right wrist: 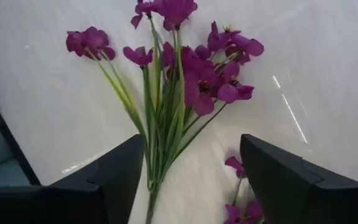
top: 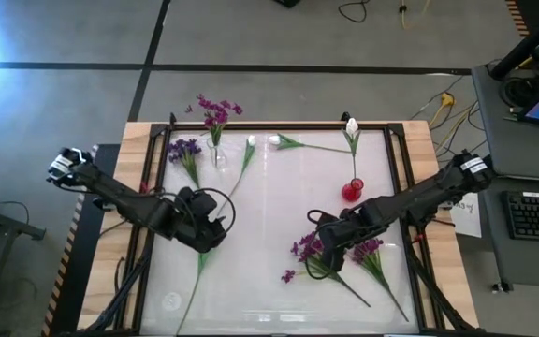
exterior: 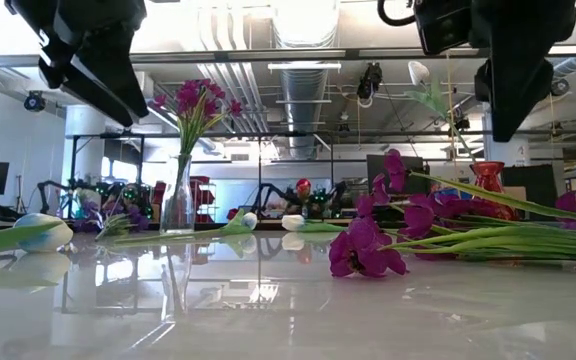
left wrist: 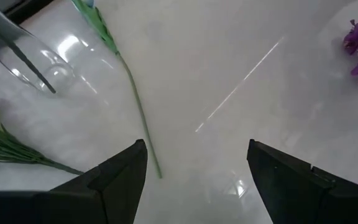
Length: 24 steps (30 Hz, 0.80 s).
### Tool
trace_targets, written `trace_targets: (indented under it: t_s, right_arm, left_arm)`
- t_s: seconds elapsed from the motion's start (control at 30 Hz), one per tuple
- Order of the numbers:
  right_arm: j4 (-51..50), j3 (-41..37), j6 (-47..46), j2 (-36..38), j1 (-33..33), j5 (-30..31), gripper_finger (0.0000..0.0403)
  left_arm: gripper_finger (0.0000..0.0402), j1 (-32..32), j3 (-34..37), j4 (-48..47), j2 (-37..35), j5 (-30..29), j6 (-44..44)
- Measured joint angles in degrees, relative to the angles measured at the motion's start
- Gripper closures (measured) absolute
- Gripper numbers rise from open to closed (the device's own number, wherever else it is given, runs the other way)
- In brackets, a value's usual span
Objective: Sort flowers into vase by color
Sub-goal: Put the left violet flower into the transparent vase
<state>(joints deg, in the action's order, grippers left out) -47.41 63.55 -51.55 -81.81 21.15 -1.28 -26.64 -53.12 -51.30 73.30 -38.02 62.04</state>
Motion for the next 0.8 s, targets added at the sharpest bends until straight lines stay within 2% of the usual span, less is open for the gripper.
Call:
trace_targets:
  t_s: [0.17,0.3,0.57,0.8]
  right_arm:
    - [0.0,-0.7,0.0,-0.1,0.0,0.0,0.0099]
    - [0.0,-1.0,-0.5,-0.1,0.7,0.0,0.0084]
    - [1.3,-0.8,-4.8,-4.6,5.2,1.9,0.0092]
    - [1.4,2.2,-7.0,-12.3,8.2,2.8,0.0101]
  left_arm:
    - [0.0138,-1.0,0.0,0.9,1.4,0.1,0.4]
    - [0.0138,-1.2,0.0,1.6,2.1,0.1,0.5]
    - [0.0138,-1.4,-0.1,1.7,1.5,0.1,0.1]
    - [0.0138,-1.5,-0.5,1.0,0.6,0.1,-1.1]
